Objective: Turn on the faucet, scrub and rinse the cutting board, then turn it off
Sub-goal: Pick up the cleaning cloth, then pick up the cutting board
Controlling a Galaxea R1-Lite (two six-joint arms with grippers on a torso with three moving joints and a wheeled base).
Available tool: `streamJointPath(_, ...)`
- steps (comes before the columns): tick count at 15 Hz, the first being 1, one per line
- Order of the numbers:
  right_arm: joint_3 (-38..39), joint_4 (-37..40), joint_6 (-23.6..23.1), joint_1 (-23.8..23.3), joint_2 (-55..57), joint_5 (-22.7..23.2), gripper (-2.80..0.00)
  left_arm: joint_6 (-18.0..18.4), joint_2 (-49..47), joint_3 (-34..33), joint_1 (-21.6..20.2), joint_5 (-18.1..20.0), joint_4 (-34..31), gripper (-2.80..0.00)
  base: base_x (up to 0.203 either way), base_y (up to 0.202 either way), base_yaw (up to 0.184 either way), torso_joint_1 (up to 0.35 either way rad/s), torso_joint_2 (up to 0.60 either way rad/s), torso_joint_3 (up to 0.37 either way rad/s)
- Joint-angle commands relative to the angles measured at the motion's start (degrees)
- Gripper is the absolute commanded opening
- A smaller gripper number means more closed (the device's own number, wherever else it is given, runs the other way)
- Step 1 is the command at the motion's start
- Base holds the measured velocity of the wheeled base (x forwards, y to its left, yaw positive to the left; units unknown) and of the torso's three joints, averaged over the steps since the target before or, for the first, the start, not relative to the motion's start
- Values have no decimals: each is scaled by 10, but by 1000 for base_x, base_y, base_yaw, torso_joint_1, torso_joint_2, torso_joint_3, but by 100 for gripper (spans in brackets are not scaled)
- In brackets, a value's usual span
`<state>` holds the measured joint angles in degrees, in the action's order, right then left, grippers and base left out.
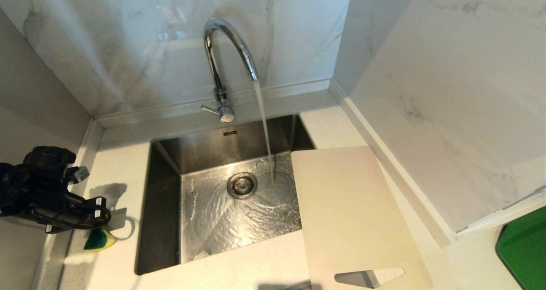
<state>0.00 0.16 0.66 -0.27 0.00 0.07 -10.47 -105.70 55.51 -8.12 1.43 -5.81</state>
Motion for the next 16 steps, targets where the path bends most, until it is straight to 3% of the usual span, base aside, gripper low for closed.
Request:
streamJointPath(1,0,0,0,0,0,0,-280,-5,8,15,4,1,-1,-280,0,0,0,0,0,0)
streamJointPath(7,0,0,0,0,0,0,-280,-12,84,28,41,1,-20,-280,0,0,0,0,0,0)
streamJointPath(16,0,-1,0,0,0,0,-280,-4,262,83,61,-8,-128,-280,0,0,0,0,0,0)
